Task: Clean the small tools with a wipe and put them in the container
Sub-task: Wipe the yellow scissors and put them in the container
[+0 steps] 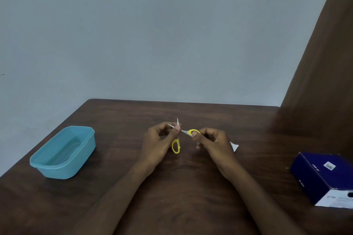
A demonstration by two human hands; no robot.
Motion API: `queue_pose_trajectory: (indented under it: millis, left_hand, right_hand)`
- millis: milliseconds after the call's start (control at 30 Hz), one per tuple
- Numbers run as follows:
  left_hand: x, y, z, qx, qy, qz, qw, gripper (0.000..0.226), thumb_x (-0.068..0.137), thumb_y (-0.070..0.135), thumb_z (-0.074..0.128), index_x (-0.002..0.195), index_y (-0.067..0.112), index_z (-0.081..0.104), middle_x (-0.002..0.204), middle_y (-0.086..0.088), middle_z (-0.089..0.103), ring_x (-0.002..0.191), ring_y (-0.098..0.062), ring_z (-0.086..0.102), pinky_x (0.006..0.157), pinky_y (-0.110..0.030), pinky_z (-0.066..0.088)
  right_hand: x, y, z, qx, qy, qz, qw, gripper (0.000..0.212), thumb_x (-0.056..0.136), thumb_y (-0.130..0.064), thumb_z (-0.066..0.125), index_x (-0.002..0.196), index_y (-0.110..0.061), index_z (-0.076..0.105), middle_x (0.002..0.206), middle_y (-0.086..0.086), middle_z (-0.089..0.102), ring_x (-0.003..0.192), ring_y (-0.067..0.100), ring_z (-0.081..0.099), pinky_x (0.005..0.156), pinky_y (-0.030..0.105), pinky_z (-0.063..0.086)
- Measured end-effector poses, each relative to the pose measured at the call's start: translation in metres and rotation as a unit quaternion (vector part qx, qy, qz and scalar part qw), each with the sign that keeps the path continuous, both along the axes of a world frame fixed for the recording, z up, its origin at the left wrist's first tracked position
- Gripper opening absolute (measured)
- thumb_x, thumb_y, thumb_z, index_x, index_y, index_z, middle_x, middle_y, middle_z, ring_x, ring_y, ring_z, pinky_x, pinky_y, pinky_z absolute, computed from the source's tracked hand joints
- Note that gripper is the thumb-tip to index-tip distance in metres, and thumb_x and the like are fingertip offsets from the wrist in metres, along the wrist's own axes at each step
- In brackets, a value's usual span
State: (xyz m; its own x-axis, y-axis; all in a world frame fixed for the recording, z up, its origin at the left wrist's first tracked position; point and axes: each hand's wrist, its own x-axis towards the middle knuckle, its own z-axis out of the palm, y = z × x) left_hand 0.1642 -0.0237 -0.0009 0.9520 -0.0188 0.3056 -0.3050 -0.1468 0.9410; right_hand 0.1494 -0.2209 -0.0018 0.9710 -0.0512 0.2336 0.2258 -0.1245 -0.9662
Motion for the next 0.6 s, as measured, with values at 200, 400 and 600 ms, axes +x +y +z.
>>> queue_pose_trajectory:
  millis: [200,400,600]
  left_hand:
    - [0.004,0.006,0.002,-0.104,0.089,-0.109,0.985,0.021,0.098,0.015,0.077,0.118,0.011,0.080,0.078,-0.004,0.070,0.069,-0.016,0.067,0.072,-0.032,0.060]
    - [0.005,0.008,0.004,-0.149,0.125,-0.097,0.976,0.014,0.095,0.006,0.078,0.108,0.003,0.078,0.080,-0.007,0.072,0.076,-0.012,0.073,0.072,-0.023,0.063]
    - [0.002,0.005,0.002,-0.149,0.118,-0.082,0.978,0.004,0.093,0.003,0.079,0.096,0.001,0.077,0.081,-0.004,0.078,0.080,-0.011,0.077,0.071,-0.019,0.062]
  right_hand:
    - [0.005,-0.003,-0.001,0.033,0.012,-0.006,0.999,0.025,0.096,-0.026,0.077,0.077,-0.009,0.079,0.065,0.007,0.065,0.061,0.014,0.059,0.064,0.024,0.047]
    - [0.009,-0.010,-0.005,0.007,-0.021,-0.165,0.986,0.008,0.095,-0.033,0.079,0.089,-0.029,0.084,0.086,-0.006,0.082,0.084,0.016,0.079,0.089,0.043,0.062]
    - [-0.010,0.009,0.005,-0.058,-0.146,-0.139,0.978,0.022,0.092,-0.014,0.082,0.111,-0.023,0.077,0.092,-0.016,0.082,0.092,0.000,0.078,0.089,0.028,0.060]
